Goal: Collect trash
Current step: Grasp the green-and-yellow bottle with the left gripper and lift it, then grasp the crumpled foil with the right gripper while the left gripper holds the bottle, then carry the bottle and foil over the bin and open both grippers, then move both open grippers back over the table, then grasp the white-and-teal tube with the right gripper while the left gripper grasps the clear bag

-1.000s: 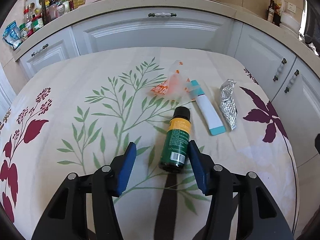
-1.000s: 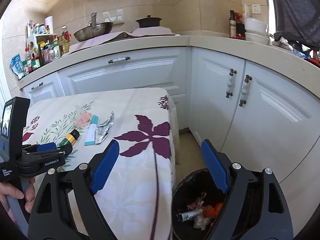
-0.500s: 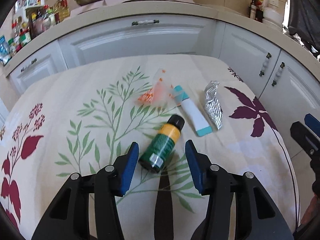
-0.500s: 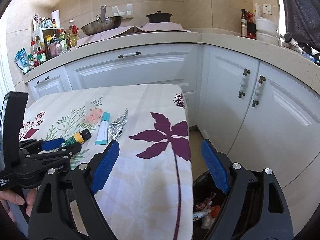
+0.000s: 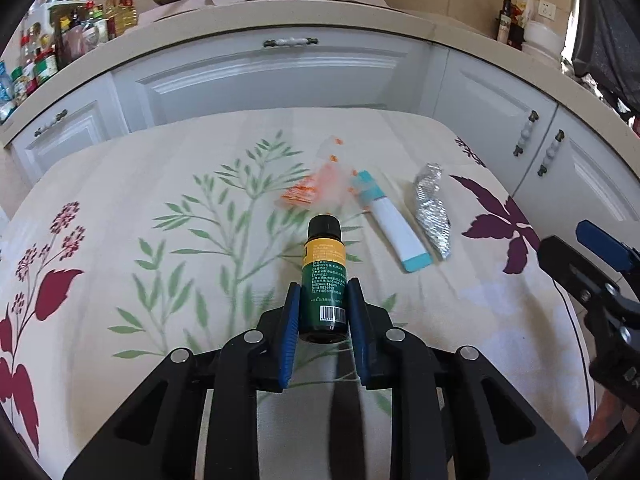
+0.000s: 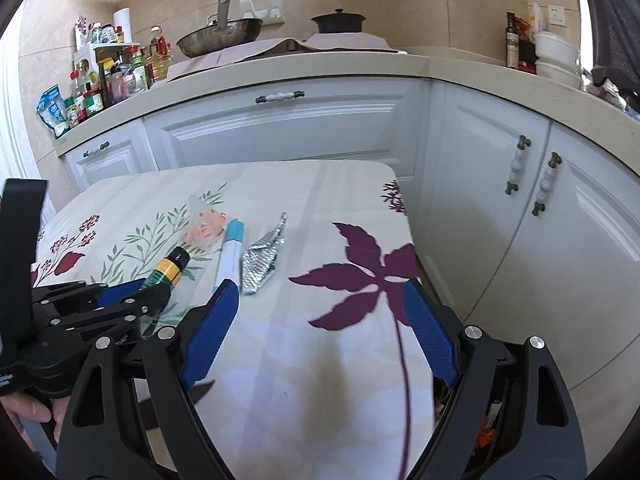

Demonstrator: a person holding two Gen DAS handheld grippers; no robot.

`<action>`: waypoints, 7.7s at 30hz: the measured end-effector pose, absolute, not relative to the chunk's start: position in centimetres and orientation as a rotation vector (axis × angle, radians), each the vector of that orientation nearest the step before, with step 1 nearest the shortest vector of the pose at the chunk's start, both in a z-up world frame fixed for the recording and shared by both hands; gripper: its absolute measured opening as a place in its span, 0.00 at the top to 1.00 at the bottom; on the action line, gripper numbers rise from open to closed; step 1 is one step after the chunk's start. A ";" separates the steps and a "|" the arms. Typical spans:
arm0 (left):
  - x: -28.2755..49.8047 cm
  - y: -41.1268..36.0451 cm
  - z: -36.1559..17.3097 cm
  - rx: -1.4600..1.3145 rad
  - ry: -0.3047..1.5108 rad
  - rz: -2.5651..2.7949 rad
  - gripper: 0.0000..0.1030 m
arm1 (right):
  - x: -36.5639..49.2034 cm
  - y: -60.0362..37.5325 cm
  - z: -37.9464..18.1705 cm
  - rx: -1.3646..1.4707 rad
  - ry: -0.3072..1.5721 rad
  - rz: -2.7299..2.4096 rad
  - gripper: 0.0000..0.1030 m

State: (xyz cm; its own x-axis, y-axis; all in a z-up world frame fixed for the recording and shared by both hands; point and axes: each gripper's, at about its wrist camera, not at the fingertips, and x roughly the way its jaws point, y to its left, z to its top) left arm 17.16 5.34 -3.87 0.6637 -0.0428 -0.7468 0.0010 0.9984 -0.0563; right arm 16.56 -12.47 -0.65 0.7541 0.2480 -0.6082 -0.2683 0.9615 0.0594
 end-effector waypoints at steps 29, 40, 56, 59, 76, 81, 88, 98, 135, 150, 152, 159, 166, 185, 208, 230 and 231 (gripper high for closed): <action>15.2 15.3 -2.8 -0.112 0.755 0.198 0.76 | 23.9 -6.5 -4.1 -0.116 0.905 0.310 0.61; 15.0 14.9 -2.7 -0.105 0.745 0.196 0.76 | 23.0 -7.1 -3.7 -0.112 0.880 0.318 0.72; 14.1 13.3 -2.1 -0.085 0.726 0.174 0.76 | 19.3 -8.3 -2.6 -0.108 0.818 0.318 0.73; 13.8 12.8 -1.9 -0.082 0.721 0.168 0.76 | 18.4 -8.5 -2.3 -0.104 0.807 0.319 0.73; 11.6 7.1 -0.6 -0.039 0.685 0.058 0.76 | 12.7 -13.5 0.4 -0.069 0.696 0.248 0.72; 11.0 3.3 -0.4 -0.014 0.678 -0.023 0.76 | 11.4 -16.6 0.6 -0.060 0.682 0.186 0.73; 10.2 -3.9 -0.4 0.047 0.674 -0.163 0.76 | 9.7 -22.9 0.0 -0.004 0.678 0.077 0.73; 10.1 -12.9 -0.5 0.123 0.650 -0.306 0.76 | 7.9 -30.3 -0.9 0.041 0.671 -0.044 0.73; 11.6 -15.9 -0.8 0.125 0.668 -0.281 0.48 | 9.9 -32.2 -1.7 0.095 0.655 -0.049 0.54; 12.9 -2.9 0.1 0.038 0.660 -0.027 0.48 | 13.7 -21.0 0.6 0.003 0.637 0.158 0.53; 13.0 -1.0 0.0 0.023 0.663 0.007 0.48 | 14.3 -19.3 0.8 -0.010 0.639 0.189 0.53; 13.4 5.0 -0.3 -0.022 0.670 0.120 0.48 | 16.4 -13.9 0.9 -0.041 0.657 0.281 0.53; 13.6 9.2 -0.9 -0.050 0.682 0.189 0.47 | 18.4 -9.6 -0.2 -0.080 0.707 0.338 0.53; 15.1 14.1 -2.5 -0.105 0.739 0.225 0.43 | 22.8 -3.5 -4.0 -0.200 0.905 0.369 0.70; 17.9 6.5 -2.1 -0.038 0.746 0.077 0.38 | 22.1 -10.0 -1.9 -0.115 0.832 0.300 0.80; 23.9 2.2 -2.5 0.036 0.758 0.113 0.58 | 22.4 -16.0 -1.9 -0.013 0.789 0.278 0.80; 24.2 2.1 -2.7 0.036 0.773 0.111 0.63 | 22.4 -16.1 -1.9 -0.012 0.790 0.279 0.80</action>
State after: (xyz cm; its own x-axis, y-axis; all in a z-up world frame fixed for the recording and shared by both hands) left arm 24.18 2.14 -2.75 0.7100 0.1128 -0.6951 -0.0864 0.9936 0.0729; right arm 22.39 -16.07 -1.93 0.6691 0.2432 -0.7022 -0.2521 0.9632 0.0933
